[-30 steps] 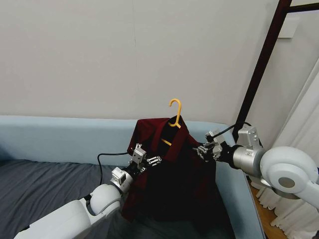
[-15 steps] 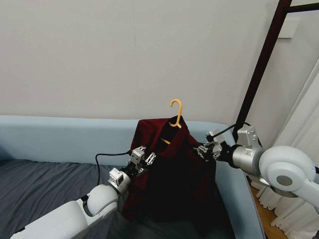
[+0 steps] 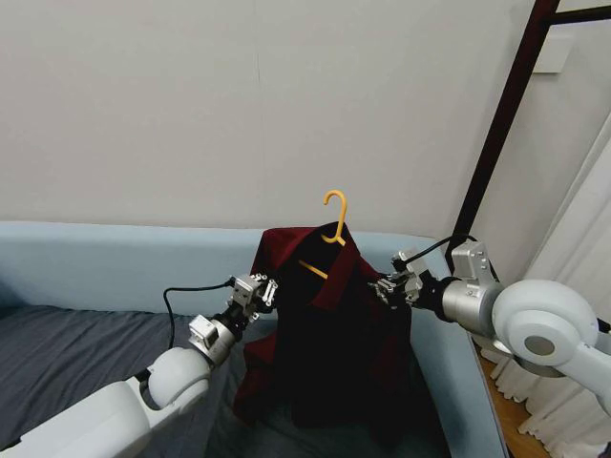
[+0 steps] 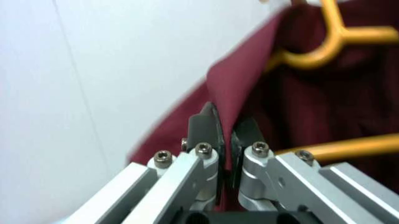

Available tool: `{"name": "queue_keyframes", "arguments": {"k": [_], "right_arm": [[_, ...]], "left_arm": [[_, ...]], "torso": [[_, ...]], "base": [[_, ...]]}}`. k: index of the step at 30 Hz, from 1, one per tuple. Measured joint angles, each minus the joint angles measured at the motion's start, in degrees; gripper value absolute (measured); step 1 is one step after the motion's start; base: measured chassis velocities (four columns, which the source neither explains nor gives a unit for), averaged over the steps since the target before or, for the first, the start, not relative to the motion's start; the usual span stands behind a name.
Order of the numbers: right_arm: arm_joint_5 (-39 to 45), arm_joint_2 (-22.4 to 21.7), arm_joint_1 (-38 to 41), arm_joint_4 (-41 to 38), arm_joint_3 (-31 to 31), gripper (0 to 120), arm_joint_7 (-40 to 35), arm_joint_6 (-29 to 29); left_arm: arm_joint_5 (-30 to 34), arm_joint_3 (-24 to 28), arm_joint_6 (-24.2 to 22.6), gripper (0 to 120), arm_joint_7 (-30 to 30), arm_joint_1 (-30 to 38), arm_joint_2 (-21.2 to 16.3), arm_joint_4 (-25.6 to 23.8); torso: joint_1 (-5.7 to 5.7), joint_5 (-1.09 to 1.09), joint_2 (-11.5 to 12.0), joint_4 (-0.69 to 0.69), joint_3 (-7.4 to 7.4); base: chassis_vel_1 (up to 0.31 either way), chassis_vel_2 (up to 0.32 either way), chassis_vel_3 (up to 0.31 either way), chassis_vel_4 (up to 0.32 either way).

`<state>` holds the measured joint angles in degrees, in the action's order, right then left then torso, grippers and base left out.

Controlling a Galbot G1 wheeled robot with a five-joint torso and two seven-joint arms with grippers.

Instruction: Pick up the clothes from the sofa and hang them on the clothes hanger.

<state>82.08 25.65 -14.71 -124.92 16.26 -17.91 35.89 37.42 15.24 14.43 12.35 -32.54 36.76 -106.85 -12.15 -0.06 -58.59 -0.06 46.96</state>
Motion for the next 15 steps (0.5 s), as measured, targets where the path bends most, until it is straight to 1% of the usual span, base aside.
{"name": "queue_keyframes", "arguments": {"k": [1,3,5,6,8,10,11,13,15], "right_arm": [[0.00,0.00,0.00,0.00,0.00,8,0.00,0.00],[0.05,0.12,0.01,-0.07,0.00,8,-0.01,-0.02],[0.19,0.23,0.01,-0.27,-0.02,8,-0.02,-0.05],[0.19,0.23,0.01,-0.27,-0.02,8,-0.02,-0.05],[0.44,0.24,0.02,-0.63,-0.29,8,-0.02,-0.06],[0.67,0.06,0.01,-0.83,-0.64,8,-0.02,-0.08],[0.67,0.06,0.01,-0.83,-0.64,8,-0.02,-0.08],[0.82,-0.21,-0.07,-0.87,-1.01,8,0.05,-0.10],[0.93,-0.30,-0.16,-0.93,-1.39,8,0.19,-0.11]], "left_arm": [[0.00,0.00,0.00,0,0.00,0.00,0.00,0.00],[1.06,0.12,-0.91,0,0.01,2.21,-1.26,-0.44],[2.32,2.63,-2.01,0,-0.02,6.52,-2.82,-0.52],[2.32,2.63,-2.01,0,-0.02,6.52,-2.82,-0.52],[2.99,5.53,-3.00,0,-0.15,11.28,-3.78,-0.01],[3.78,7.35,-4.06,0,-0.28,15.33,-4.21,0.59],[3.78,7.35,-4.06,0,-0.28,15.33,-4.21,0.59],[4.26,9.55,-5.46,0,-0.75,19.59,-4.59,1.94],[3.30,11.21,-6.08,0,-1.61,22.00,-4.91,3.03]], "torso": [[0.00,0.00,0.00,0.00,0.00],[0.00,0.00,0.00,0.00,0.00],[0.00,0.01,0.00,0.00,0.00],[0.00,0.01,0.00,0.00,0.00],[0.00,0.00,0.00,-0.01,0.00],[0.00,0.01,0.00,-0.02,0.00],[0.00,0.01,0.00,-0.02,0.00],[0.00,0.01,0.00,-0.02,0.00],[0.00,0.01,0.00,-0.01,0.00]], "base": [[0.000,0.000,0.000,0.000],[0.000,0.000,0.000,0.000],[0.000,0.000,0.000,0.000],[0.000,0.000,0.000,0.000],[0.000,0.000,0.000,0.000],[0.000,0.000,0.000,0.000],[0.000,0.000,0.000,0.000],[0.000,0.000,0.000,0.000],[0.000,0.000,0.000,0.000]]}}
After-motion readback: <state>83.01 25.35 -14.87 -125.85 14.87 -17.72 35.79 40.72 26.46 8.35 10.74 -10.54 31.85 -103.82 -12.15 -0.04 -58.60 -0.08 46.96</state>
